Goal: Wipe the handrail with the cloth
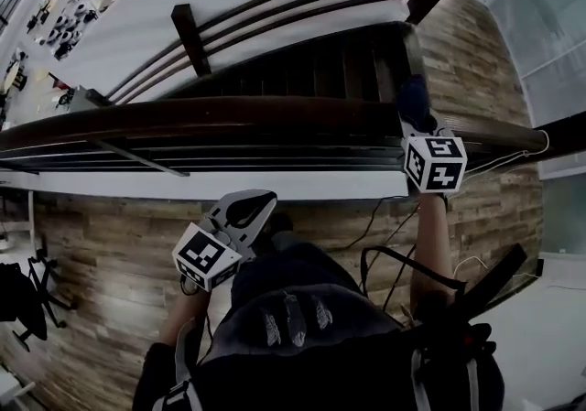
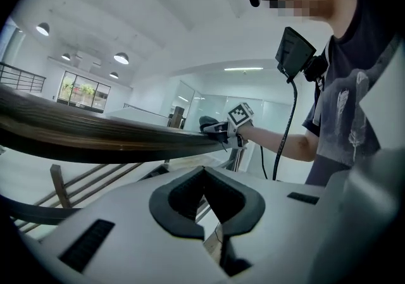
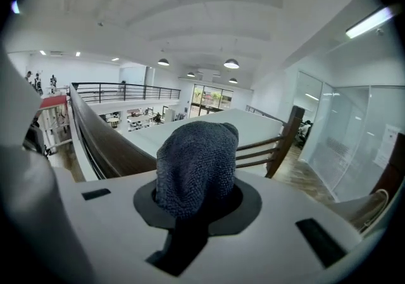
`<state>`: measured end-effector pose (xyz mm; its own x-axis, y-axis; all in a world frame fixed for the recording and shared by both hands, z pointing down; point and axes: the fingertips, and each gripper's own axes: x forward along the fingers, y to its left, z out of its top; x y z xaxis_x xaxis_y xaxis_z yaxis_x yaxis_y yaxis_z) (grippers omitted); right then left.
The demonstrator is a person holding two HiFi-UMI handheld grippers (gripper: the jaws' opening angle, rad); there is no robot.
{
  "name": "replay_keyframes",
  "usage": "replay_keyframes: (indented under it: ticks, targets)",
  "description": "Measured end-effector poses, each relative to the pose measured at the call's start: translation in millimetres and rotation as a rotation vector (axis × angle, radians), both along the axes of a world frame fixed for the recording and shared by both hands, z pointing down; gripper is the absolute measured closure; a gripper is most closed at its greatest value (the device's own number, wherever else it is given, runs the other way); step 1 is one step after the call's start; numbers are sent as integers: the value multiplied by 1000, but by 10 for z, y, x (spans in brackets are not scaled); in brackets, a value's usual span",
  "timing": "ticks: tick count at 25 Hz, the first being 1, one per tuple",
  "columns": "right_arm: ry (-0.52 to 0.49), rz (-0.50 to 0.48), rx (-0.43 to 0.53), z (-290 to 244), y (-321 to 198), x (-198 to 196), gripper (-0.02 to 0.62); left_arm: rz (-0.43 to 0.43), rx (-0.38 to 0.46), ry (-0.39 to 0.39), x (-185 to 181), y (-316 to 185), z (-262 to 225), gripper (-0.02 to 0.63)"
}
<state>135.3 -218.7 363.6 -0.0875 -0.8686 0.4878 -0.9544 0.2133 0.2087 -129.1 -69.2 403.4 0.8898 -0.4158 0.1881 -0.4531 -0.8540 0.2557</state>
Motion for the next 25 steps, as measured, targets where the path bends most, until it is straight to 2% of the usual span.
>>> replay_keyframes:
  ticks: [4,6,10,14,19,22,25]
  targets:
    - [-4,-112,-70,3,-44,-804,529,6,17,-76,-317,-89,67,600]
    - [-28,-143,-75,50,-77,-1092,529,-9,6,-82,-524,-153,161,600]
    - [-70,-151,-92,155,-135,-1642,529,-12,-5,-82,-1006,-250,310,600]
    - [-65,-136,-129,129,-216,-2246,529,48,18,-94,-1669,-292,345,600]
    - [-77,-168,-133,119,-288,-3367,529,136,-10,-124,-2649,-235,444,600]
    - [-74,-188,-134,169,-392,-4072,529,138,-33,-141,-3146,-216,573,600]
    - [-65,-240,-165,198,-431,-4727,529,127,-62,-145,-3445,-172,692,600]
